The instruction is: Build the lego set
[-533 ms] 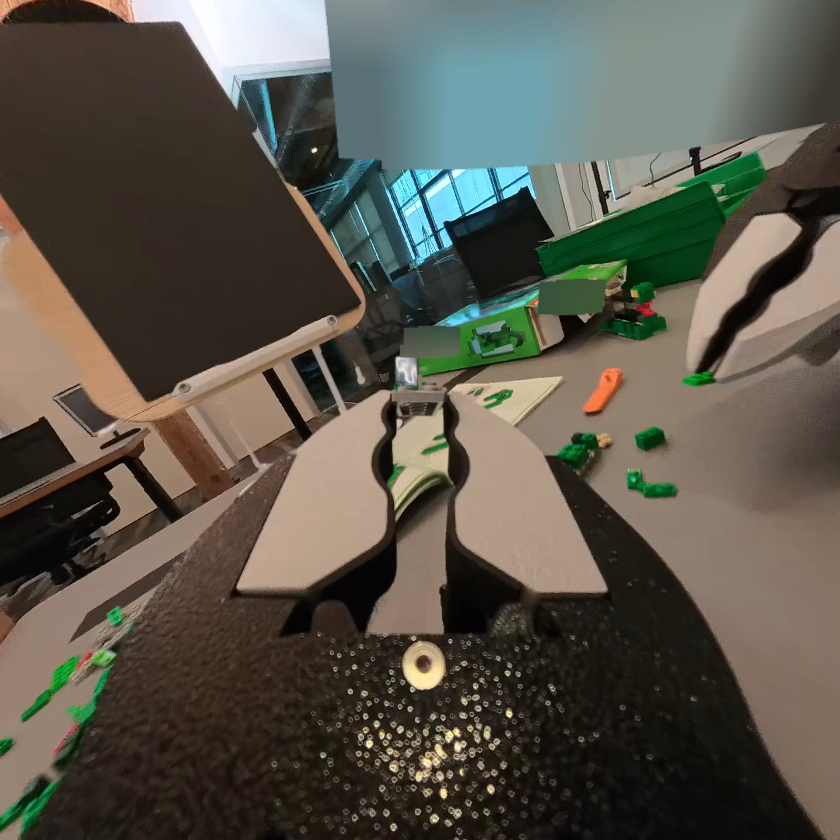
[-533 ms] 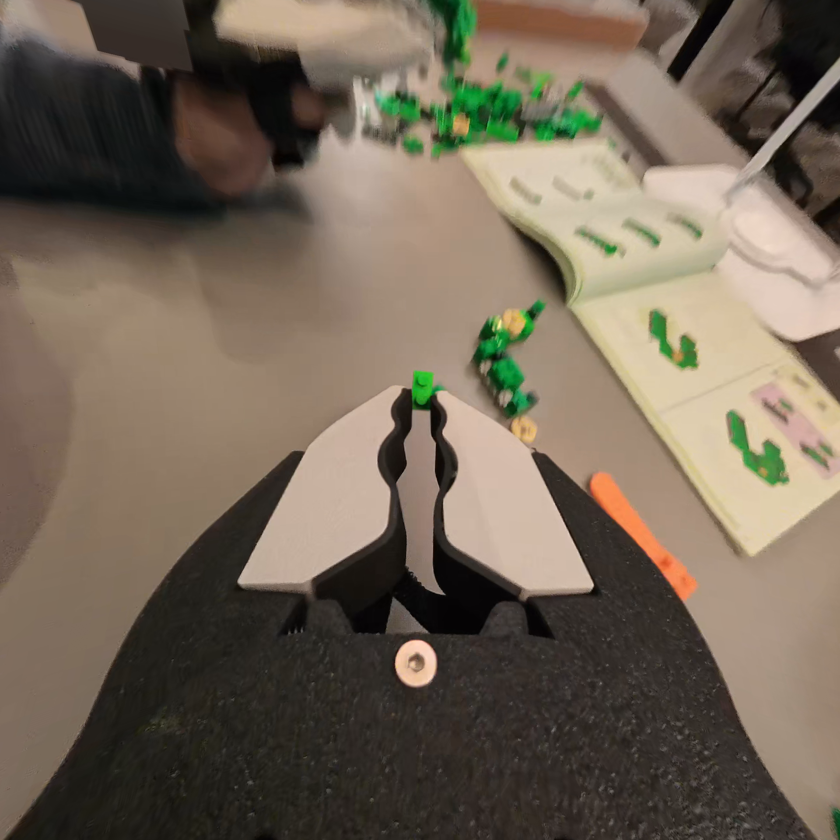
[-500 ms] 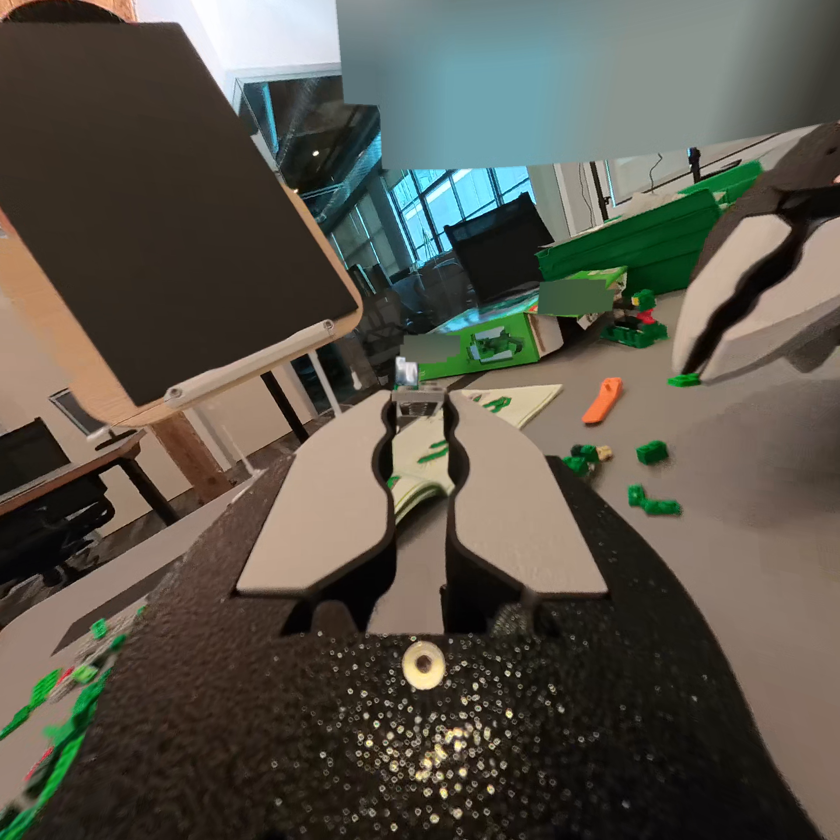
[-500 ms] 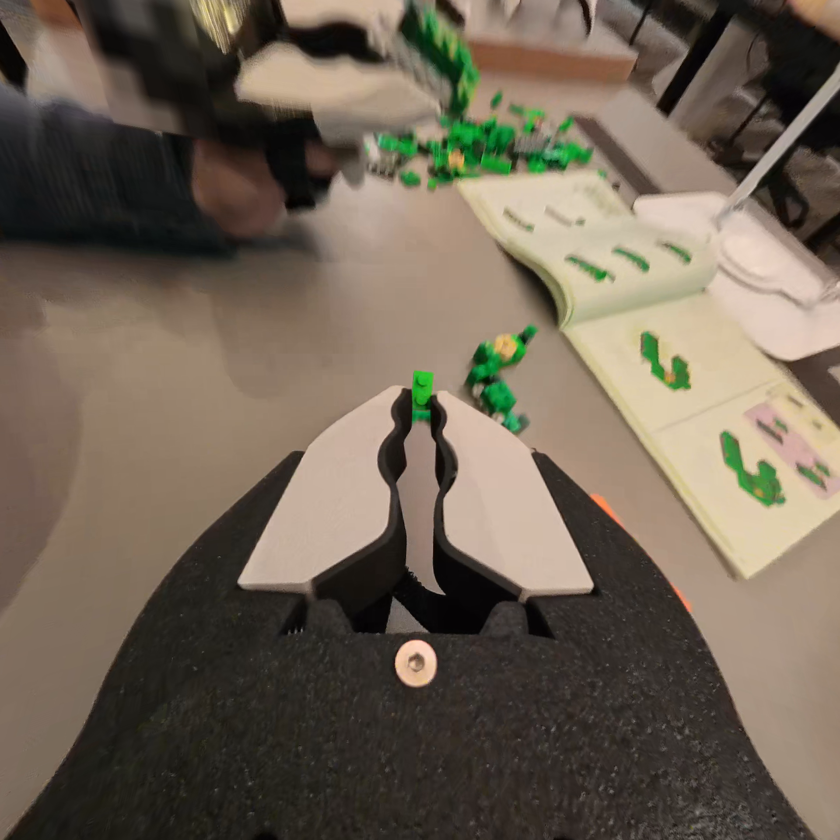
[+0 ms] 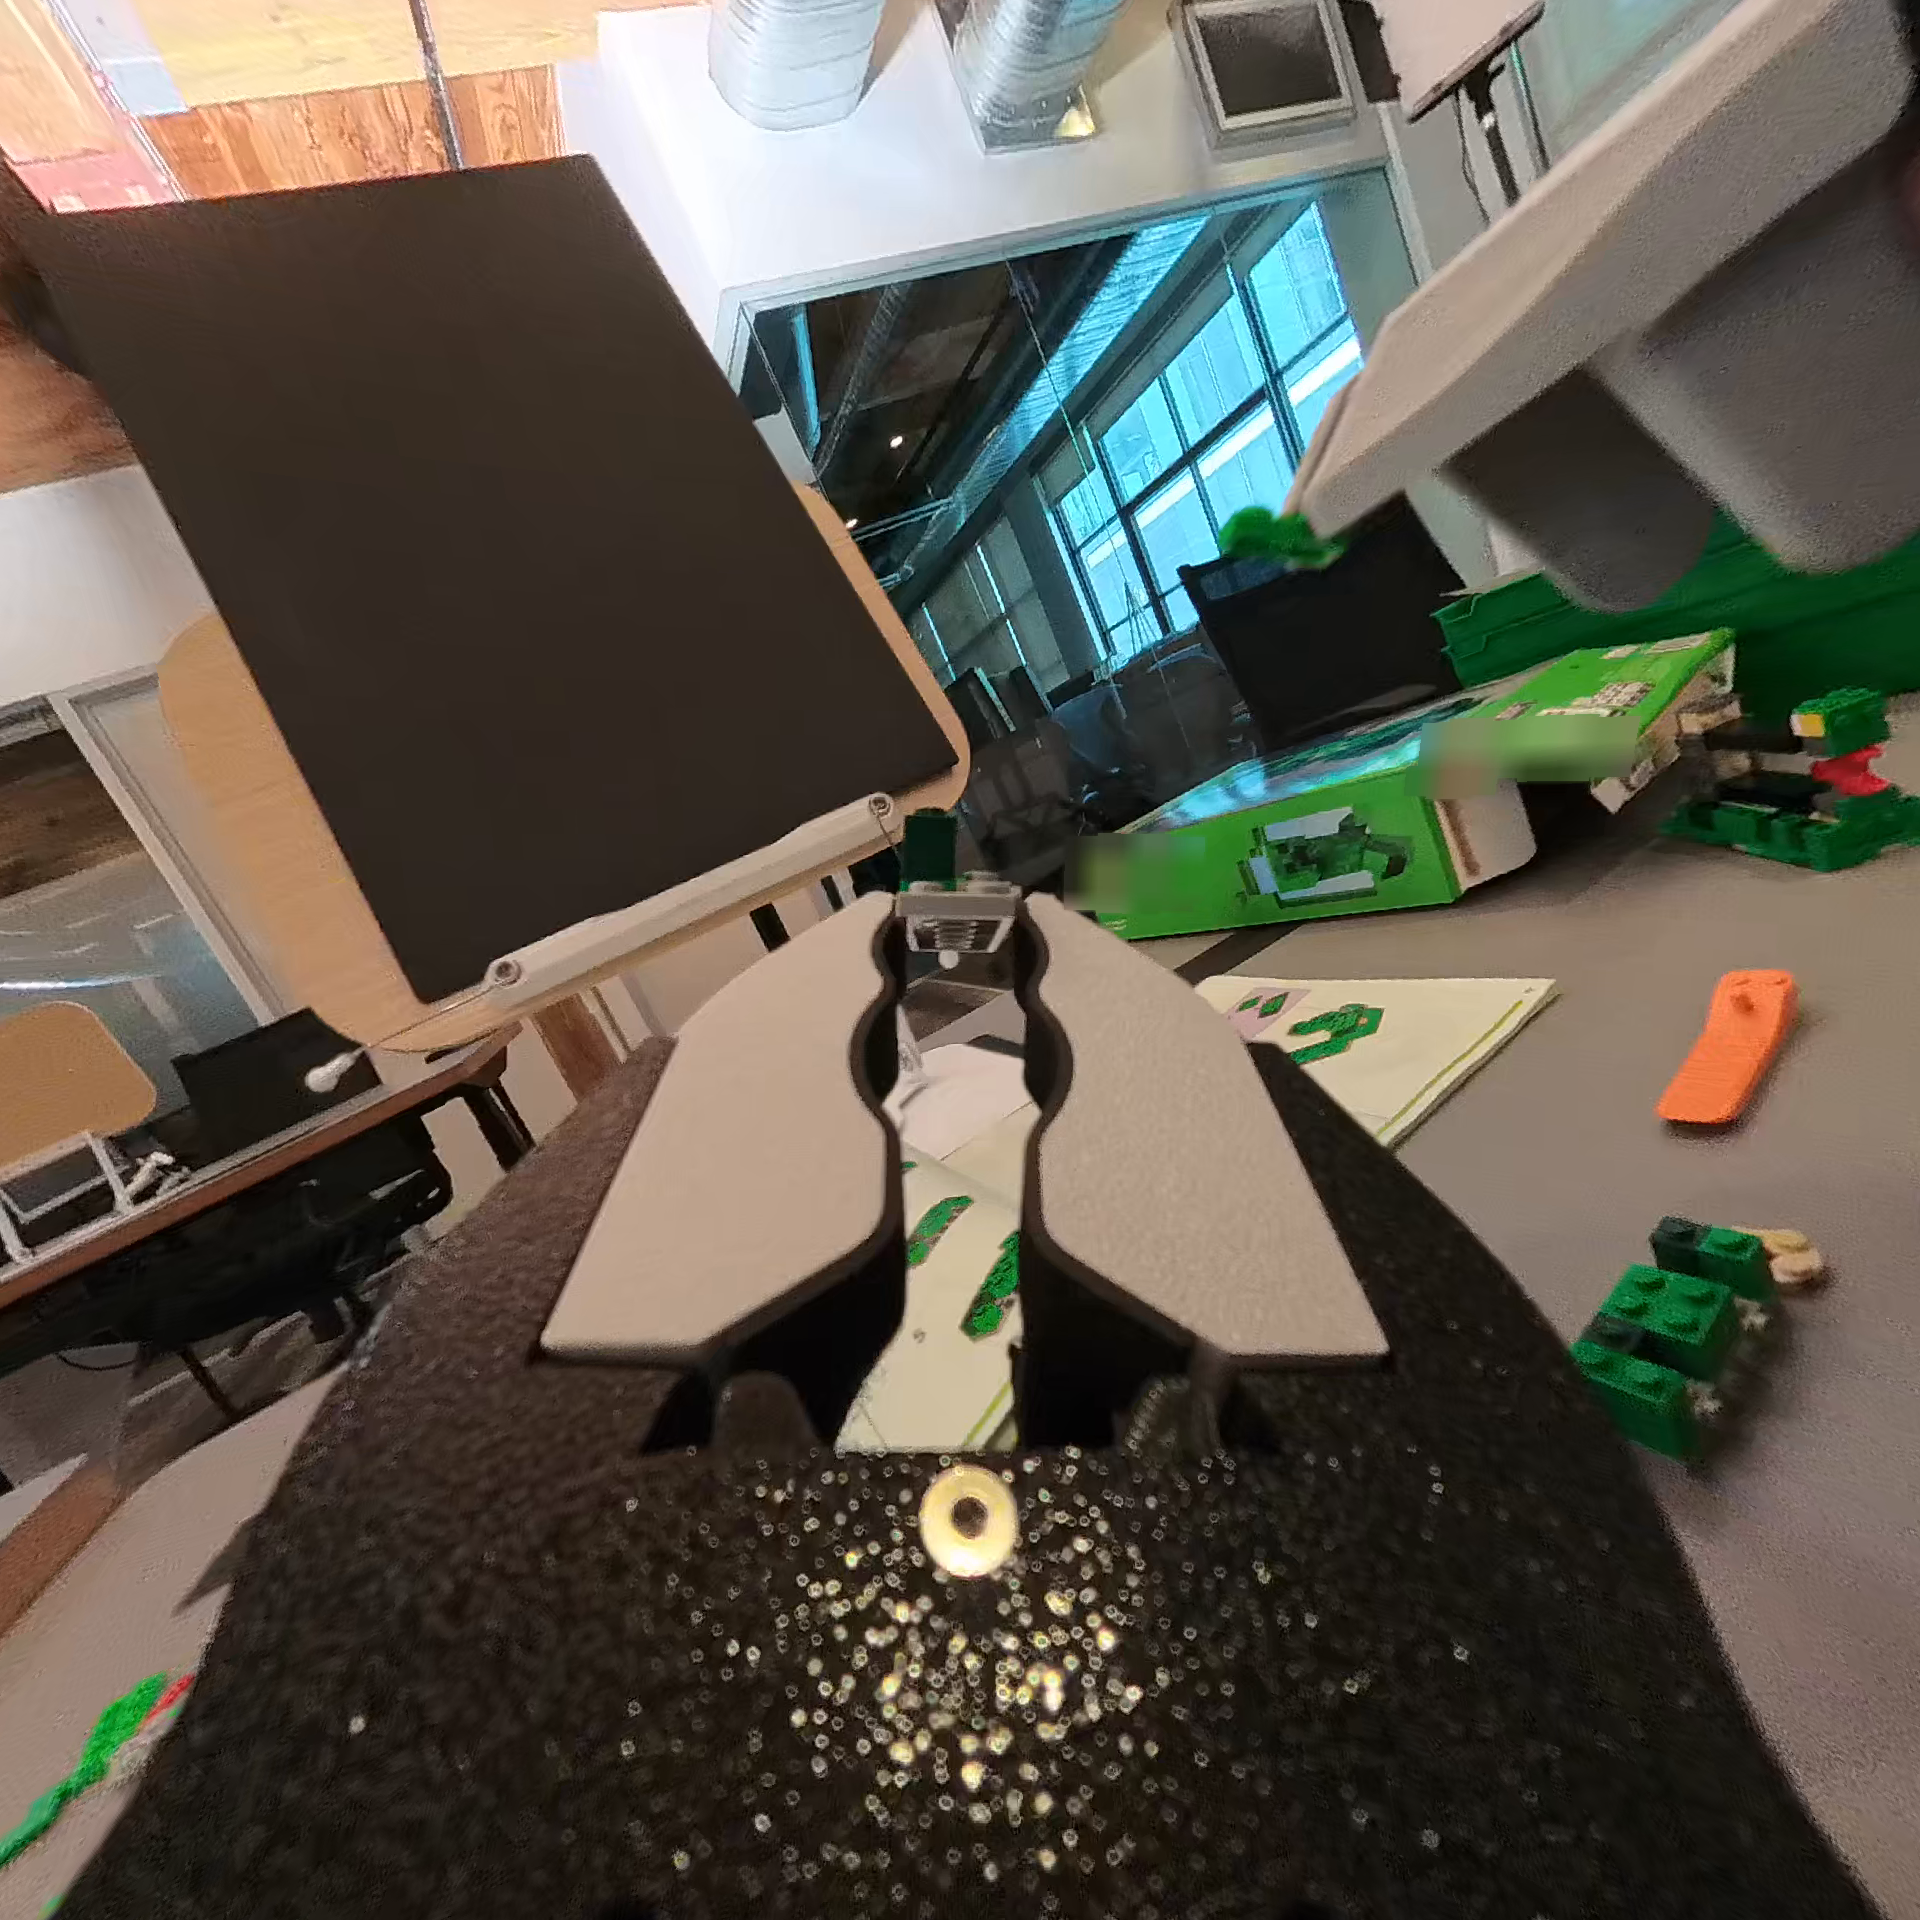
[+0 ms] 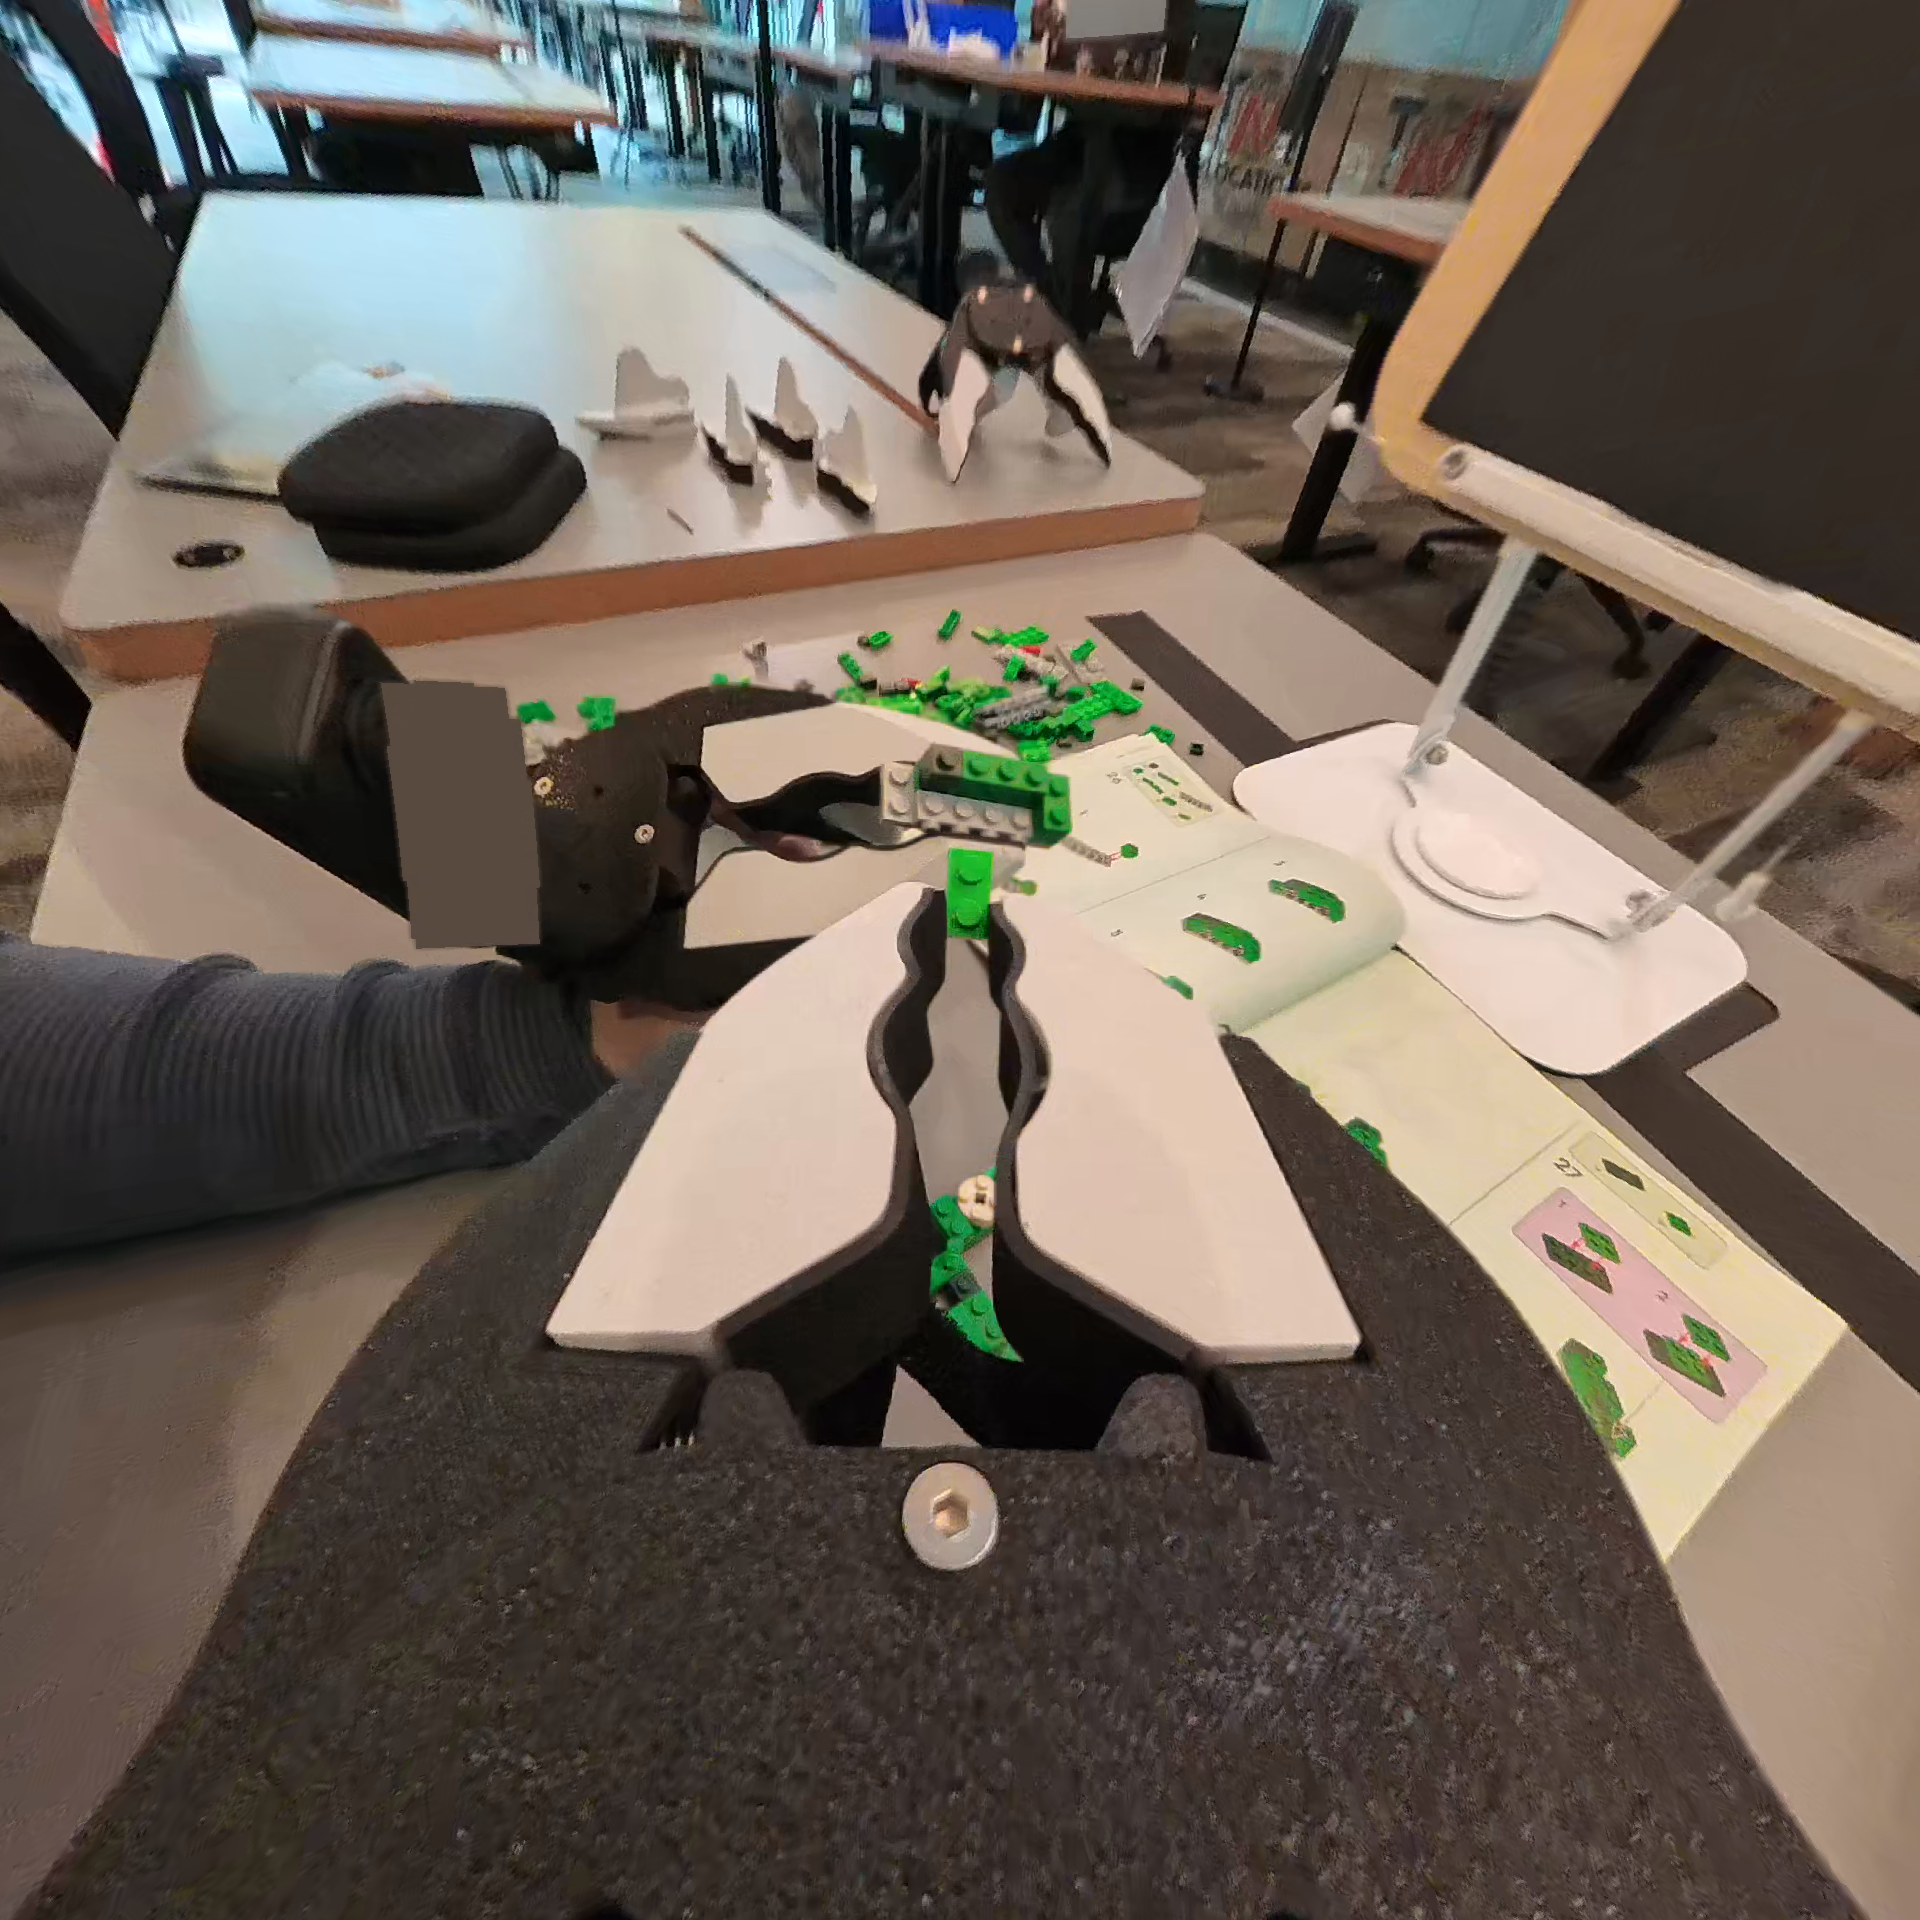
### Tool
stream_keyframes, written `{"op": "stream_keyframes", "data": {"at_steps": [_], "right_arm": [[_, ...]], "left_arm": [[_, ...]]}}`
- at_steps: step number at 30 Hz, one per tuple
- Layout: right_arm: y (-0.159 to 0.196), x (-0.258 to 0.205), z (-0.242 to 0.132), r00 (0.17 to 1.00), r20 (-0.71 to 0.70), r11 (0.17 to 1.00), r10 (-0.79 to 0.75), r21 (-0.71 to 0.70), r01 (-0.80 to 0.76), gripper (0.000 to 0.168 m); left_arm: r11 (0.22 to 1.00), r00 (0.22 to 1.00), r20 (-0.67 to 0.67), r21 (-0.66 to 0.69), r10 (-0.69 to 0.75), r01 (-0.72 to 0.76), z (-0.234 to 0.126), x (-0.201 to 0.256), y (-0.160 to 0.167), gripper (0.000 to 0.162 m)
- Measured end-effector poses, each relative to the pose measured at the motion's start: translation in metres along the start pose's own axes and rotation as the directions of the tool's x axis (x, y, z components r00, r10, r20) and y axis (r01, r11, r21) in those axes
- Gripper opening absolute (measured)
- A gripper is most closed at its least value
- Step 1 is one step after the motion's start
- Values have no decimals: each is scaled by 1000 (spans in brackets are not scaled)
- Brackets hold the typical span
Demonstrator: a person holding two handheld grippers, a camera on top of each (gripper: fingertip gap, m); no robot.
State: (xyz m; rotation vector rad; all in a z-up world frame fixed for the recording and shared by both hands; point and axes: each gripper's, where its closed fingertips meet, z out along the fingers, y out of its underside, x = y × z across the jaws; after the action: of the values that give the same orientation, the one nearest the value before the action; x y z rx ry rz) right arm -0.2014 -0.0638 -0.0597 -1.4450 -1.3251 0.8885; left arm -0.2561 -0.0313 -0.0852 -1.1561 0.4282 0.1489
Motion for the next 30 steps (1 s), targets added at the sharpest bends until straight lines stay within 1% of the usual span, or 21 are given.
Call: {"op": "stream_keyframes", "data": {"at_steps": [1, 4, 8, 11, 13, 19, 30], "right_arm": [[0, -3, 5, 1000, 7, 1000, -10, -25, 11, 7], [0, -12, 20, 999, 43, 997, -8, -73, 11, 7], [0, -13, 33, 999, 32, 990, 4, -138, 0, 7], [6, -10, 38, 1000, 12, 980, 0, -200, 3, 7], [8, -10, 41, 1000, 13, 976, 17, -217, -14, 7], [17, -8, 45, 999, -1, 960, 49, -278, -47, 7], [23, -7, 42, 998, -18, 944, 68, -323, -70, 7]], "left_arm": [[1000, 1000, -4, 13, -25, 25, -1, 0, -2, 18], [999, 999, -16, 25, -41, 42, 0, 4, -6, 18], [997, 997, -22, -33, -76, 75, 5, 11, 2, 18], [998, 999, -16, -47, -47, 46, 6, 13, 3, 18], [998, 999, -20, -51, -30, 29, 7, 15, 3, 18], [998, 999, -36, -59, -10, 8, 7, 21, 3, 18], [997, 998, -56, -79, 6, -10, 7, 26, 6, 18]]}}
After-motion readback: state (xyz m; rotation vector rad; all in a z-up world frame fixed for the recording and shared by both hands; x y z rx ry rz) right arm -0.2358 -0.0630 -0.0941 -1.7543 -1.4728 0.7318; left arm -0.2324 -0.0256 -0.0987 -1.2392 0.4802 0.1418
